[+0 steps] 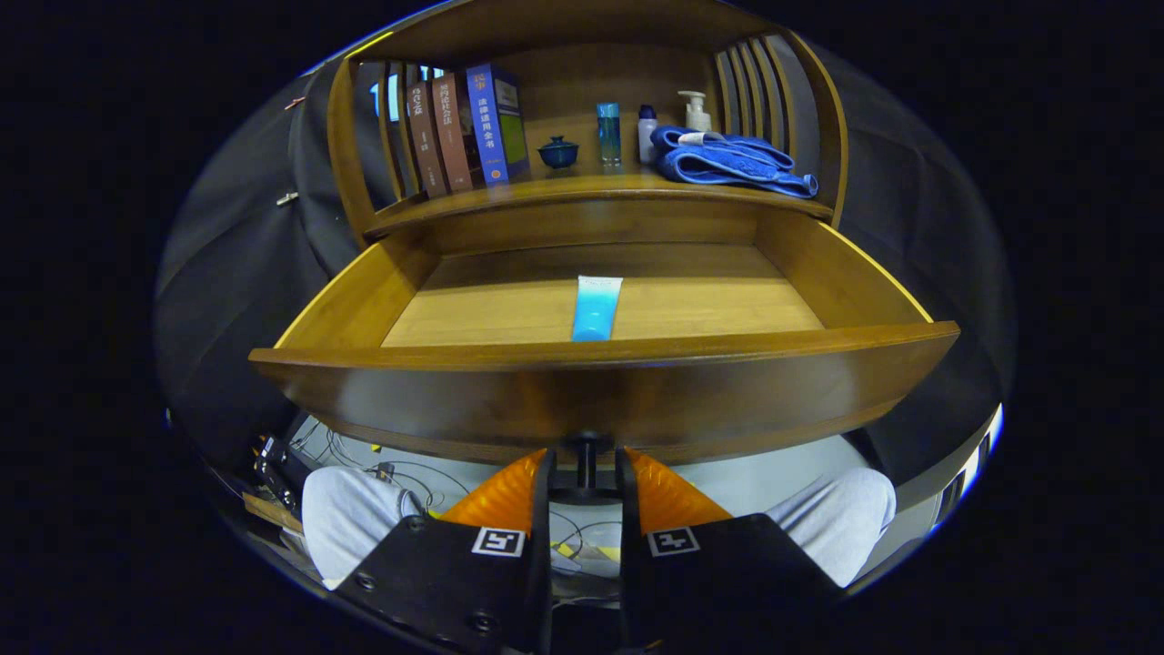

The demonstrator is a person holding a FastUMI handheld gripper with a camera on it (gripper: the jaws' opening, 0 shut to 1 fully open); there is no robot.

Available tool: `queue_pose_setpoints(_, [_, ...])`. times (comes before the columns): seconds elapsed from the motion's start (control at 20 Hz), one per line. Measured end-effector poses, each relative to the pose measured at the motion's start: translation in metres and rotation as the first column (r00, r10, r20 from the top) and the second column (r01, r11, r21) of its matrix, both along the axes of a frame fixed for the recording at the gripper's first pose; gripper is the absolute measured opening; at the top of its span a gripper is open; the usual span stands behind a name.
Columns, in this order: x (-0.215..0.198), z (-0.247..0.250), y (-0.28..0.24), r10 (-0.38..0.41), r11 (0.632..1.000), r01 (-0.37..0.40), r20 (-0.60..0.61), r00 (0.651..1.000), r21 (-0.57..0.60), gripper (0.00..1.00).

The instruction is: Pull open the drawer, take out the items inside it, and place them on the countertop above the cabinet.

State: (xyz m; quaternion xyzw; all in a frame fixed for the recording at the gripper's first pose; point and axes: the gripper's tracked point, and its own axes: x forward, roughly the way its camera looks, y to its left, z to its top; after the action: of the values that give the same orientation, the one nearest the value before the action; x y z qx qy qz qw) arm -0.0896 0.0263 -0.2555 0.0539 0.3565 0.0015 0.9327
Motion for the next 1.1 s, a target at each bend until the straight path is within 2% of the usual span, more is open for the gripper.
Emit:
queue_pose_setpoints(0.1, [-0.002, 0.002, -0.001, -0.006, 1.0, 0.006, -0.005, 1.0, 0.007, 0.38])
queue_pose_setpoints(0.35, [-0.015, 0.013, -0.006, -0.057, 0.998, 0.057, -0.023, 0.998, 0.015, 1.0])
queue_pose_setpoints(0.6, [-0.012, 0.08, -0.007, -0.072, 0.997, 0.072, 0.084, 0.994, 0.003, 1.0])
queue_pose_setpoints(0.8, [0.032, 0.126, -0.006, -0.06, 0.998, 0.059, 0.129, 0.99, 0.018, 1.0])
queue_pose_setpoints(0.95, [0.078, 0.134, -0.009, -0.059, 0.998, 0.057, 0.098, 0.993, 0.02, 1.0])
queue_pose_setpoints(1.1, [0.115, 0.113, -0.011, -0.054, 0.999, 0.054, -0.007, 0.999, -0.006, 1.0])
